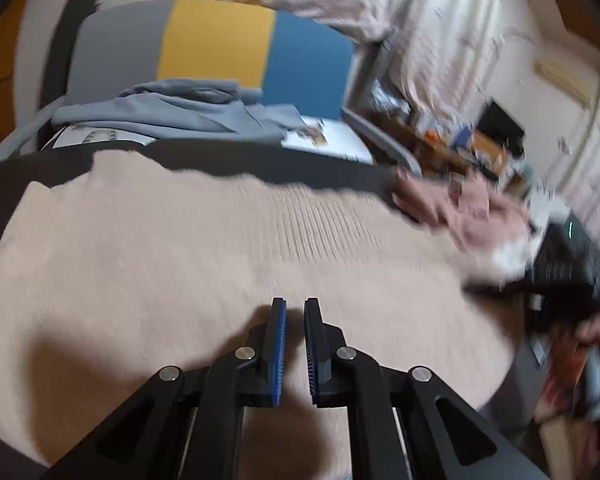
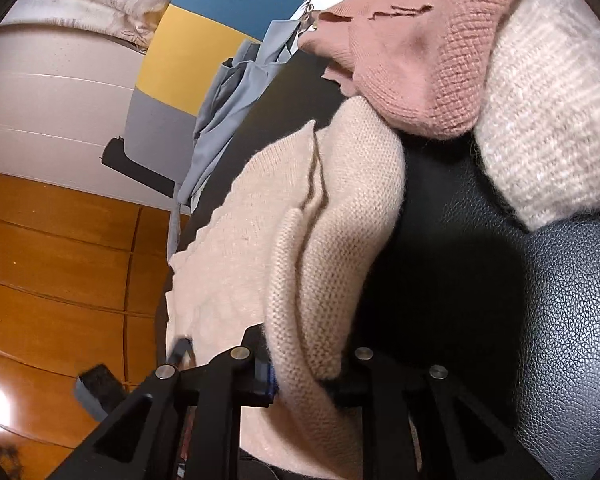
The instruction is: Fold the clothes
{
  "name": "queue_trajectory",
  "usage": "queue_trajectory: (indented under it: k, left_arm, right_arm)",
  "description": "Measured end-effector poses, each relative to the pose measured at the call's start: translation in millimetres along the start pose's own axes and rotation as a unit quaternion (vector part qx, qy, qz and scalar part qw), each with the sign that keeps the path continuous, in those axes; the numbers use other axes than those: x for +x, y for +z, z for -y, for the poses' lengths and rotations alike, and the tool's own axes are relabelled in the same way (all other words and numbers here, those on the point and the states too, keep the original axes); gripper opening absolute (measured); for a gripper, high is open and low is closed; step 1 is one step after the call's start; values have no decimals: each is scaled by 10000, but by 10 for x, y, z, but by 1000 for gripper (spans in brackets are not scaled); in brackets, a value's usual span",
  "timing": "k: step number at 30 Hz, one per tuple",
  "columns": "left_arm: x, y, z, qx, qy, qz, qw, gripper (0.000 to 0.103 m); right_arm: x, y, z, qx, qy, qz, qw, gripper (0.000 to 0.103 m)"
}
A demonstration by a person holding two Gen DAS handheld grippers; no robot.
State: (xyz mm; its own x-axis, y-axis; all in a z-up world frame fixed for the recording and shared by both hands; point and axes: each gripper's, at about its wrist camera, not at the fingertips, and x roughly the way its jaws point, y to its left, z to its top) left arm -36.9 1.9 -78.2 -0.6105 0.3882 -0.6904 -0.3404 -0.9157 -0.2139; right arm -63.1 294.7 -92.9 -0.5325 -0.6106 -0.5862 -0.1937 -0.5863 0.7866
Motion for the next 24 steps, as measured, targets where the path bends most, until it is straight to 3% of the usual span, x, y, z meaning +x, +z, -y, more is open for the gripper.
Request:
queue_trajectory:
  k: [1,5,11,17,22,24]
  left_arm:
    - [78,-44,6,-51,-7,-158,9999,8]
    - [136,-84,-84,-447,-264,-193,9985,8]
    - [-41,-70,-255,-870,-571,38,9946,9]
    - [-390,-222,-1075,-1424,234,171,9894,17]
    - [-679,-359,-1777,-1862,955,262,9775,19]
    - [-751,-488,-1934,-2093,574,545,9746,19]
  right_arm:
    - [-7,7,-16,-4,2,12,10000,18]
    - [-36,36,-78,-20,12,60,10000,18]
    - [-95,130,-683,-436,24,125,9990,17]
    - [88,100,-1582,-1165,-168,30,9930,17]
    - [532,-86,-2314,-1769,-201,-281,9836,17]
    - [792,-212,-2549,-1970,-216,-469,9790,17]
